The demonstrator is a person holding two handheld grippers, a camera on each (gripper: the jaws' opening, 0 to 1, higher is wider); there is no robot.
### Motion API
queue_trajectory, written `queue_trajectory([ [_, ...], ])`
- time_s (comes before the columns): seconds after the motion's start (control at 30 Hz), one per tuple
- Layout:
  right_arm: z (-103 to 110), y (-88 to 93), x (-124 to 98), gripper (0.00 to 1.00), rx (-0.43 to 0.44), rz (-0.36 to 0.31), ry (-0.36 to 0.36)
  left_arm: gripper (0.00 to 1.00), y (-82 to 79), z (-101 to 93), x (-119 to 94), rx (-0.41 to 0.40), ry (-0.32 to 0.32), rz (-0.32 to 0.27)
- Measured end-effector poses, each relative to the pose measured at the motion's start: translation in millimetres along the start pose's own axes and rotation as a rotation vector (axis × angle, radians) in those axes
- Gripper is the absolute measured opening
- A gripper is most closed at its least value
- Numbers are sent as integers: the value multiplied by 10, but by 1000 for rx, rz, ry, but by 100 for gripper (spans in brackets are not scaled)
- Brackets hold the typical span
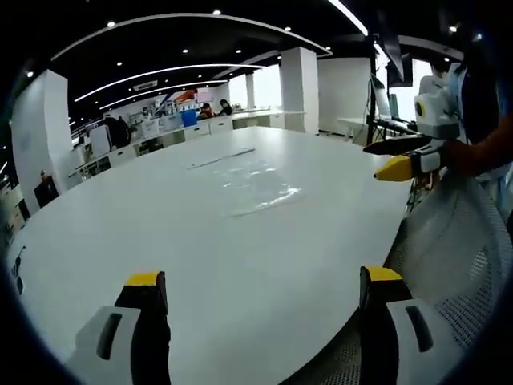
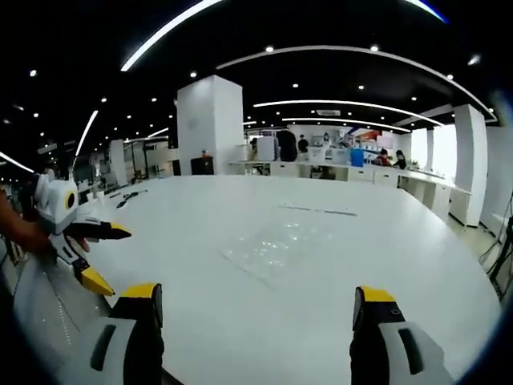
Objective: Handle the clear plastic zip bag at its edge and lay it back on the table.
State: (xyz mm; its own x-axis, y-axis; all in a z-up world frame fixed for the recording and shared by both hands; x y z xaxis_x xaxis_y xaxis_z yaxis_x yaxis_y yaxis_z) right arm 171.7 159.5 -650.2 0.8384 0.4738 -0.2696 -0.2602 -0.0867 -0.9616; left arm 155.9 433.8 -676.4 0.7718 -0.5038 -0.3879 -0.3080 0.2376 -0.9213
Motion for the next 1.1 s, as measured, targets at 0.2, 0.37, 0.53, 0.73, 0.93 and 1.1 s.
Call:
queue_trajectory([
  [0.2, 15, -25, -9, 100, -3, -17, -5, 99, 16, 38, -4, 6, -26, 10],
  [0.37, 7, -8, -14, 100, -5, -2, 1, 99, 14, 6, -10, 5, -13, 8],
  [0.53, 17, -18, -17, 100, -14, -2, -7, 99, -4, 16, -15, 3, -20, 3],
  [0.73, 19, -13, -17, 100, -3, 1, -12, 99, 6, 8, -14, 17, -22, 11],
  [0.93, 27, -13, -22, 100, 1, 4, -9, 99, -8, 14, -16, 16, -29, 6],
  [1.1, 6, -27, -24, 99, 5, -6, 2, 99, -8, 29, -18, 30, -33, 1],
])
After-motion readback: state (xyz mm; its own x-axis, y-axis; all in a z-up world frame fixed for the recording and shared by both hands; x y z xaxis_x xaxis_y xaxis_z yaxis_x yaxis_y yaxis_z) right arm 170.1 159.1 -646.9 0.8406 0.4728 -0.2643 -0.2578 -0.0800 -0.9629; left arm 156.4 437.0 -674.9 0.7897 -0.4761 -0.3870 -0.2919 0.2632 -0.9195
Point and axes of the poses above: the point that each gripper's makers call its tool centre point, and the gripper's own axes: x roughly forward along the fingers, z roughly to its left, y roughly out of its underside, the point moved 6 cm from there along -x, roughly backward along the fingers, and after that the axes turned 5 degrees about -z, right-handed, at the moved point
